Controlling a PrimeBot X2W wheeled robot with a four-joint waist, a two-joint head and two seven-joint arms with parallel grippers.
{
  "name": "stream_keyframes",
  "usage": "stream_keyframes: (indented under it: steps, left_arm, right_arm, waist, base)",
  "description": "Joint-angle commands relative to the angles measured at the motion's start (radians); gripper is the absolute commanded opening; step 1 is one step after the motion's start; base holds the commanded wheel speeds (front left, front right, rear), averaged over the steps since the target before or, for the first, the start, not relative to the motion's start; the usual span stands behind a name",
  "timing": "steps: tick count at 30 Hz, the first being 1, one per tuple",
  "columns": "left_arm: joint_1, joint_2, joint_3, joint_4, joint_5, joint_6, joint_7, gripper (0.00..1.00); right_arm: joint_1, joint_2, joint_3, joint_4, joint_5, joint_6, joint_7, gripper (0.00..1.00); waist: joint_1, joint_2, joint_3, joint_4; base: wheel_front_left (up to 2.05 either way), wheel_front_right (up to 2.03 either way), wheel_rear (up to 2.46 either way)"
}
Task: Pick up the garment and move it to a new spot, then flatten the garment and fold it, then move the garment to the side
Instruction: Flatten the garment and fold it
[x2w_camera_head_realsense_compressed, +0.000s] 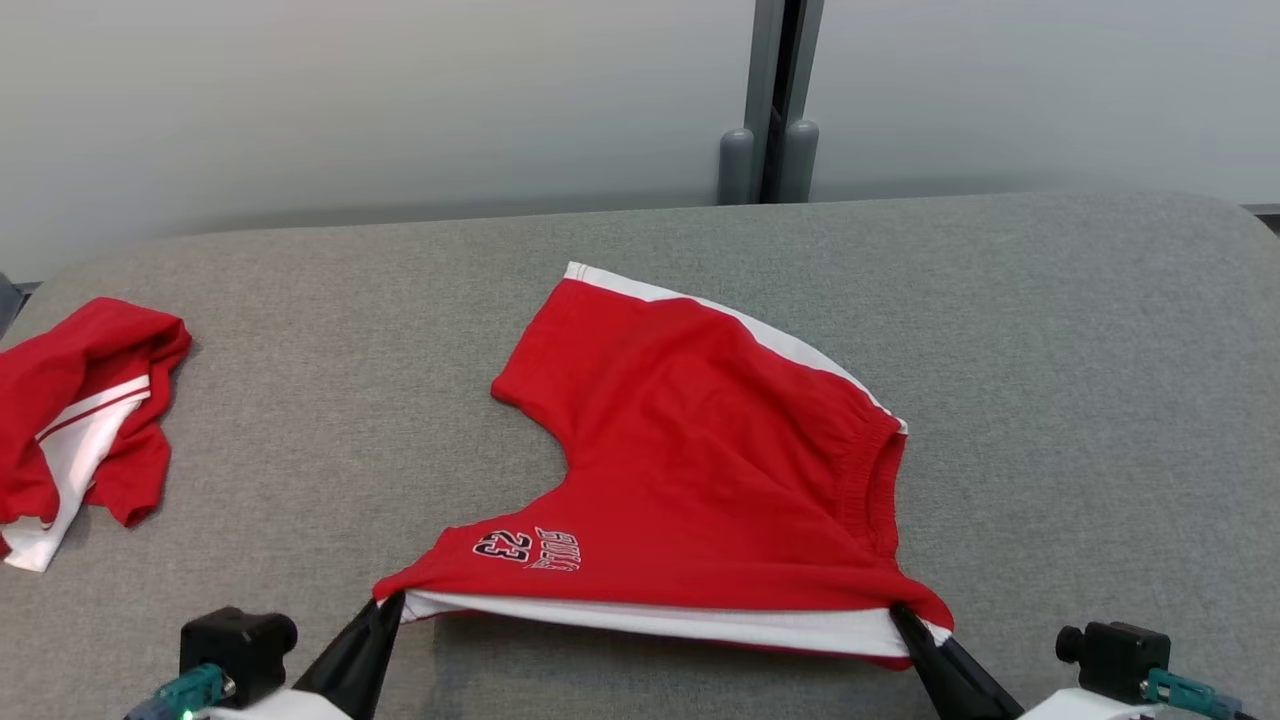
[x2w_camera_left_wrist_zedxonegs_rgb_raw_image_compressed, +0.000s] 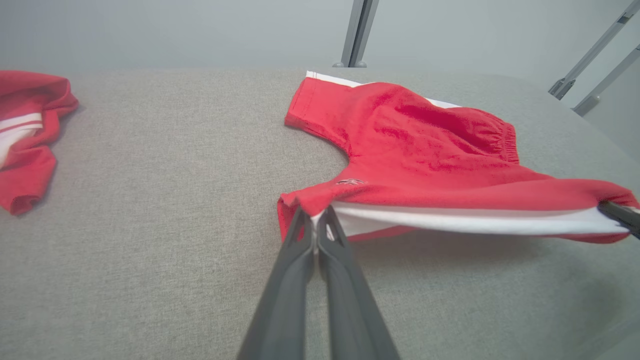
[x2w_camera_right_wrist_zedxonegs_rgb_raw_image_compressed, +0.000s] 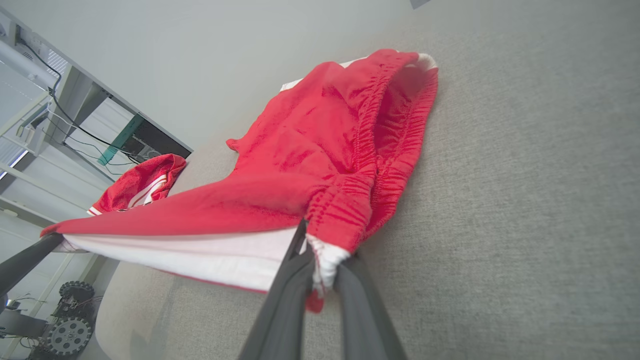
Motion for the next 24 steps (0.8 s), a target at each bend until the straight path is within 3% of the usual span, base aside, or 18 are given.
stream_keyframes:
  steps: [1, 10, 15, 24]
  left_arm:
    - [-0.028, 0.012, 0.007, 0.003, 0.010, -0.007, 0.000, 0.00]
    - [-0.317, 0.027, 0.045, 0.114, -0.008, -0.123, 0.023, 0.00]
    - [-0.526, 0.014, 0.042, 0.244, -0.012, -0.202, 0.043, 0.00]
    - [-0.813, -0.012, 0.027, 0.474, 0.001, -0.296, 0.072, 0.00]
  right_arm:
    - [0.002, 0.010, -0.020, -0.011, -0.004, 0.000, 0.008, 0.00]
    - [-0.133, 0.129, -0.102, -0.074, 0.011, 0.000, 0.058, 0.00]
    - [-0.265, 0.156, -0.105, -0.035, -0.003, 0.000, 0.037, 0.00]
    - [-0.469, 0.174, -0.059, 0.090, 0.049, 0.000, -0.043, 0.00]
  waist:
    - [0.0000, 0.0000, 0.010, -0.012]
    - [0.0000, 0.0000, 0.140, -0.061]
    - [0.0000, 0.0000, 0.233, -0.095]
    - [0.0000, 0.0000, 0.354, -0.160]
  base:
    - [0.00, 0.00, 0.00]
    - [0.00, 0.00, 0.00]
    - [0.00, 0.00, 0.00]
    - [0.00, 0.00, 0.00]
